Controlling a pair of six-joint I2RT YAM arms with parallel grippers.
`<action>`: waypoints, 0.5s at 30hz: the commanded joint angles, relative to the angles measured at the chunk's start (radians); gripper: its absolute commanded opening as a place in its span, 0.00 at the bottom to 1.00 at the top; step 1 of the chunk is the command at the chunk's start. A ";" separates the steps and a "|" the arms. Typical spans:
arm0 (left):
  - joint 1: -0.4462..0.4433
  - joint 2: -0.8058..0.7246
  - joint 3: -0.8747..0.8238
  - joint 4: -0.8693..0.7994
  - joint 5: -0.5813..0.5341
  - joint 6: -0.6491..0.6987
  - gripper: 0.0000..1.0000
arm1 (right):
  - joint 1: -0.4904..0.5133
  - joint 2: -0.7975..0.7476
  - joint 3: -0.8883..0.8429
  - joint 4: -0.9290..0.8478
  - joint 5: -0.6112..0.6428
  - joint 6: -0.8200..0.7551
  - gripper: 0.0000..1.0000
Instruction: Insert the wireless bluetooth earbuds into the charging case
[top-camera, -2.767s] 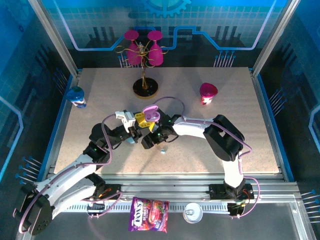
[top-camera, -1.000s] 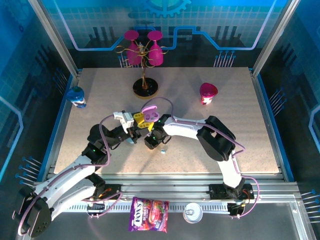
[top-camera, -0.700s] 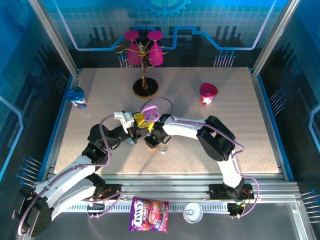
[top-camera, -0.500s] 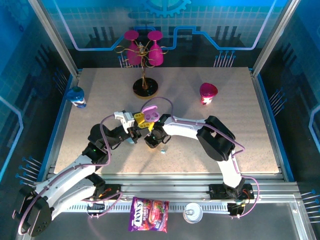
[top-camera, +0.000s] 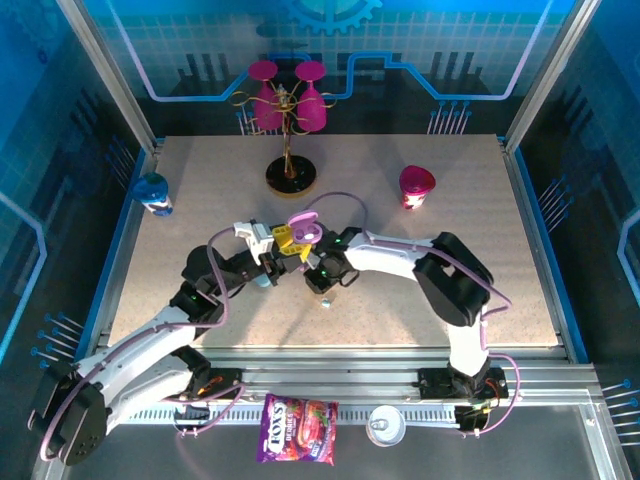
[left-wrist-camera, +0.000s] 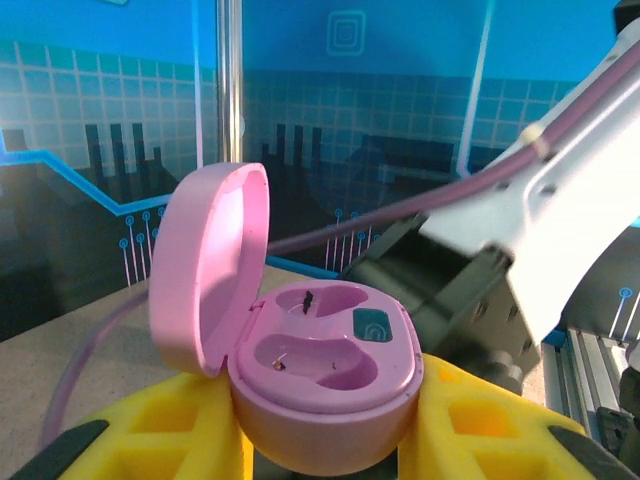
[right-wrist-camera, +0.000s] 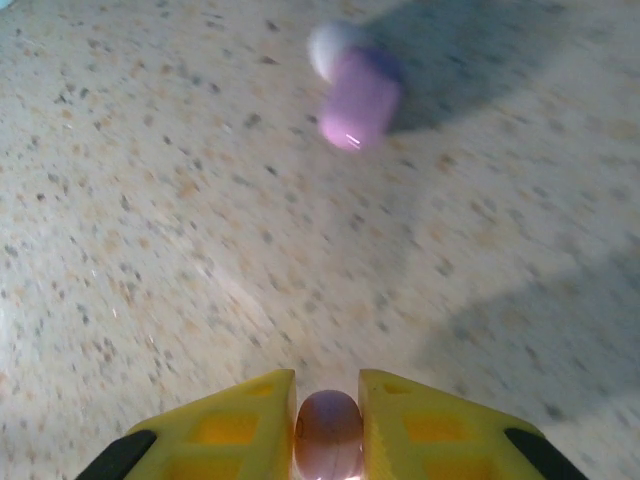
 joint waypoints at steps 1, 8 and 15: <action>0.002 0.025 -0.008 0.086 0.012 -0.012 0.31 | -0.057 -0.131 -0.089 0.073 -0.062 0.037 0.22; 0.003 0.083 0.005 0.119 0.036 -0.011 0.31 | -0.201 -0.412 -0.287 0.162 -0.187 0.081 0.22; 0.002 0.159 0.018 0.168 0.066 -0.010 0.31 | -0.327 -0.670 -0.374 0.153 -0.309 0.110 0.22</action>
